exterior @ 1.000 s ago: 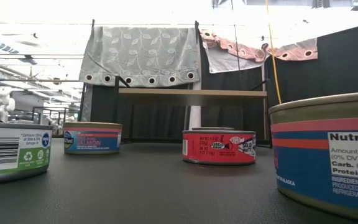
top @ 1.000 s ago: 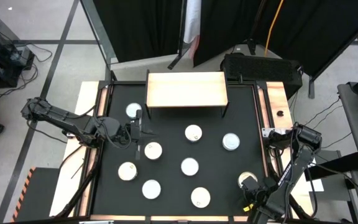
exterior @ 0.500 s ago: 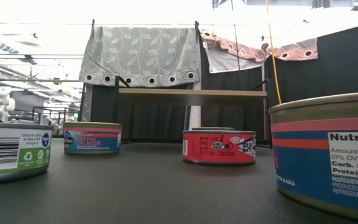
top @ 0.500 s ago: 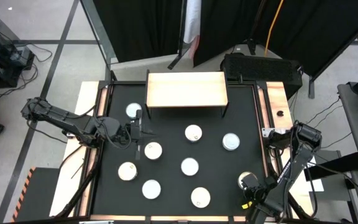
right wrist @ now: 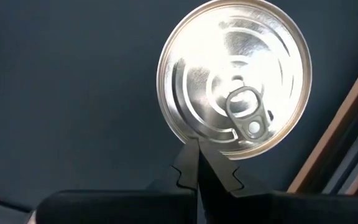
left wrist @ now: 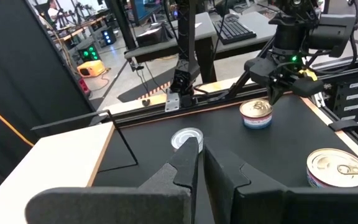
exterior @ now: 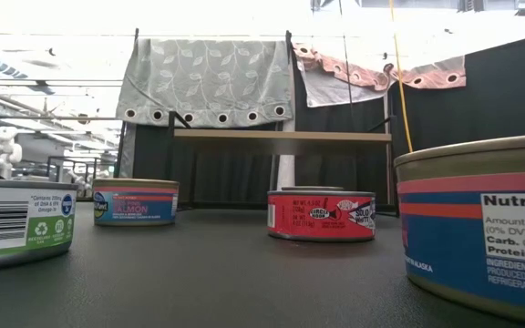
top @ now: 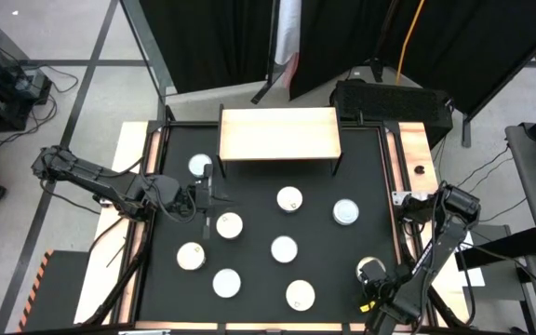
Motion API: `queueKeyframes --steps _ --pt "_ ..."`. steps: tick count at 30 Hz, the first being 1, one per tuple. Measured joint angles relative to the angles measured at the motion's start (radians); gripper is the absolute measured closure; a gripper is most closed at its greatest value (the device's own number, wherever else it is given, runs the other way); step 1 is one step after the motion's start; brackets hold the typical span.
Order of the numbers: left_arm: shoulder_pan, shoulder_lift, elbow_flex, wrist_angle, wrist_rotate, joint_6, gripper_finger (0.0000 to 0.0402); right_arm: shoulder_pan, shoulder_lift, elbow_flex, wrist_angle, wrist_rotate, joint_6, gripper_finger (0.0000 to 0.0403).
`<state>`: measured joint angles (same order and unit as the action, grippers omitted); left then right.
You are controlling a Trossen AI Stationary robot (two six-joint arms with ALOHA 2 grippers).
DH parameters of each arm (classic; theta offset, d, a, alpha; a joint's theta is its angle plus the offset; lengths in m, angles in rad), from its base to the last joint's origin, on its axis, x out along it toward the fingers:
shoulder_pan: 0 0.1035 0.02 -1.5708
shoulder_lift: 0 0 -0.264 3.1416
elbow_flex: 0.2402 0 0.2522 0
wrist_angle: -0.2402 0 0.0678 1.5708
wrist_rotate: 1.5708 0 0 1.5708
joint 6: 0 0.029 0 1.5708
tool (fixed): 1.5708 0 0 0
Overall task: Stack canned seafood by type on shelf
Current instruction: Put the blue pink tuna can on the shelf
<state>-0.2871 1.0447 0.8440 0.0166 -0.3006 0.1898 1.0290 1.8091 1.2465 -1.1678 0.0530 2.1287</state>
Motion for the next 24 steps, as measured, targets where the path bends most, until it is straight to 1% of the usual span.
queueKeyframes --steps 16,21,24 --pt "0.0 0.0 0.0 -0.003 0.0 -0.001 0.0372 0.002 0.004 -0.023 0.092 -0.011 0.013 0.0402" --pt "0.0 0.0 0.0 -0.003 0.0 -0.001 0.0372 0.011 0.018 -0.026 0.09 0.003 0.034 0.0402" --pt "0.0 0.0 0.0 -0.005 0.0 -0.001 0.0372 0.02 0.053 -0.027 0.118 -0.003 0.037 0.0402"
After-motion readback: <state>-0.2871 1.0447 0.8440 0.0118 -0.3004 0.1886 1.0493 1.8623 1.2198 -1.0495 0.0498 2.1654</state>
